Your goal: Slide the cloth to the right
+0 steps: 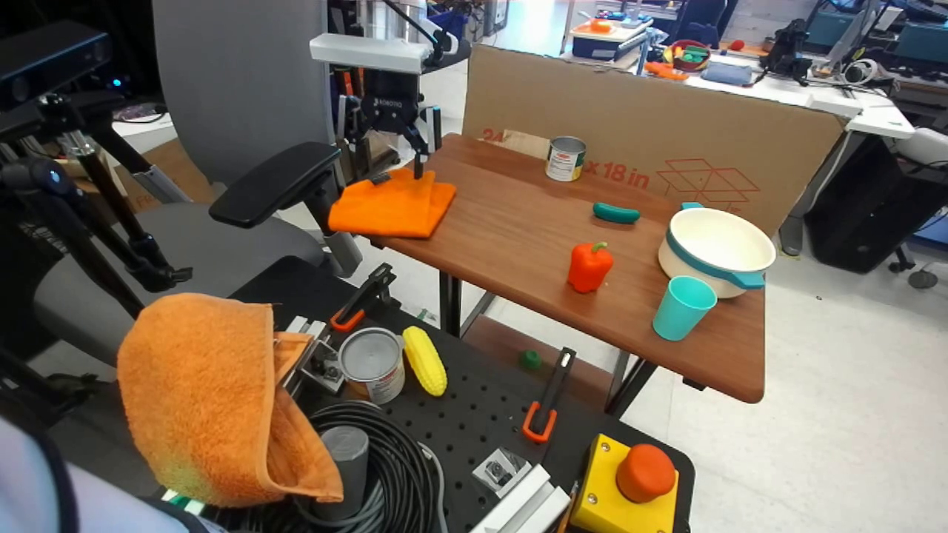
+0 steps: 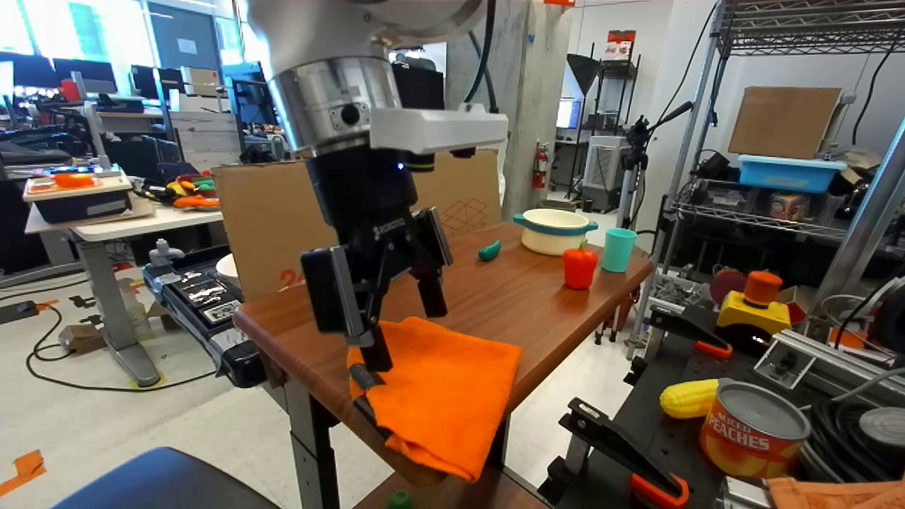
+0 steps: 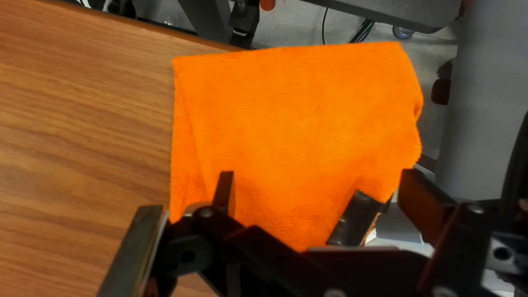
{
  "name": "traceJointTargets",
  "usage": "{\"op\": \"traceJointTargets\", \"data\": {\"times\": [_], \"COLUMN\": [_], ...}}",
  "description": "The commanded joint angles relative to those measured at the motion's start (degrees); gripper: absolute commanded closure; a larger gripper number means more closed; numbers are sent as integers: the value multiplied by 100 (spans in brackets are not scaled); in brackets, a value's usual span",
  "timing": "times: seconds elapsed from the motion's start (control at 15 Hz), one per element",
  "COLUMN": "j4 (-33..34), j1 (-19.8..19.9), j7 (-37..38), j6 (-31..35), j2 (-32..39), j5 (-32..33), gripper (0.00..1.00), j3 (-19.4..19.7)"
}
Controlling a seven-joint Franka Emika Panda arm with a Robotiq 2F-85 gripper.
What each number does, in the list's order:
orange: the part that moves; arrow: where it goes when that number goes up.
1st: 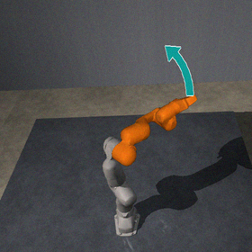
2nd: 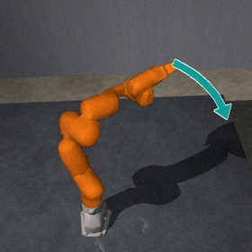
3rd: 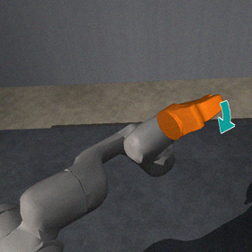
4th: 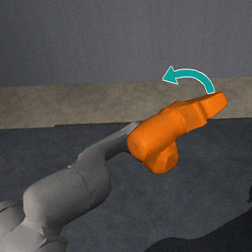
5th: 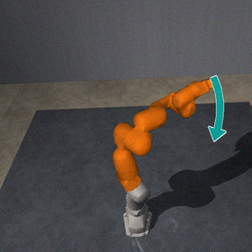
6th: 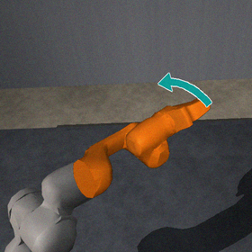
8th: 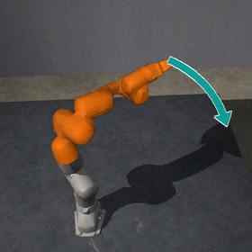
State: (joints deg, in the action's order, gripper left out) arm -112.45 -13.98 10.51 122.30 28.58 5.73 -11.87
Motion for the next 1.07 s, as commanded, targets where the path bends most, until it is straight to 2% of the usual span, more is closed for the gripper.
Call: {"op": "traceJointTargets", "data": {"times": [0.0,0.33,0.67,1.0], "j4": [383,607,984,955], "j1": [-137,-41,44,222], "j7": [-152,-154,84,297], "j6": [-289,-375,-490,-408], "j2": [335,712,1192,963], "j5": [-84,-240,-227,-257], "gripper": [0,0,0,0], "j3": [103,221,617,961]}}
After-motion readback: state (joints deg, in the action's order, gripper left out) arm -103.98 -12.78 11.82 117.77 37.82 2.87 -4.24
